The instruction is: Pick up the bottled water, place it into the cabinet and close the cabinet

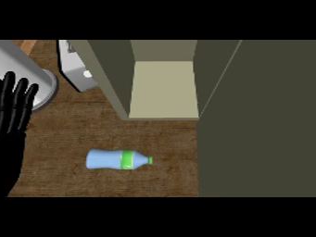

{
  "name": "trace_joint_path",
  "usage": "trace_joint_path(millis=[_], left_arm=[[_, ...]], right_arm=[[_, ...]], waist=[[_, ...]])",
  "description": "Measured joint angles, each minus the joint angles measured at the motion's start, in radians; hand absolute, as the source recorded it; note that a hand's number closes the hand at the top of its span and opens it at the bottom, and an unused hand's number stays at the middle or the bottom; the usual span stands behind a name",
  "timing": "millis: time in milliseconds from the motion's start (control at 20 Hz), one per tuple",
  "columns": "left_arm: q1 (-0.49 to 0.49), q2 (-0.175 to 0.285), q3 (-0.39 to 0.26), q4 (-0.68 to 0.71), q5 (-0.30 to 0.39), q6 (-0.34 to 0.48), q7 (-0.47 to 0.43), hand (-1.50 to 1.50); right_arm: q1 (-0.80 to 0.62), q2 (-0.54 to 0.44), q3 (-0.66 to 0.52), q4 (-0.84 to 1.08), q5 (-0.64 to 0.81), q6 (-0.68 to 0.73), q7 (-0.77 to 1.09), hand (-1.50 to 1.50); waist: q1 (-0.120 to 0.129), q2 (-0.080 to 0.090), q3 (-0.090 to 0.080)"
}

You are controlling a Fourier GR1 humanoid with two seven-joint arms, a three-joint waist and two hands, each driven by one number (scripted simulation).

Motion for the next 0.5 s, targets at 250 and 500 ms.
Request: trace_joint_path(millis=[250,500], left_arm=[[0.03,0.131,-0.156,0.064,-0.324,-0.057,-0.05,-1.5],[0.088,0.194,-0.248,0.169,-0.6,-0.02,0.014,-1.5]], right_arm=[[0.013,-0.01,0.019,-0.019,0.005,0.02,-0.003,-1.5],[0.057,0.051,0.067,0.007,-0.078,0.026,0.051,-1.5]], waist=[[-0.037,-0.004,0.012],[-0.036,0.007,0.018]])
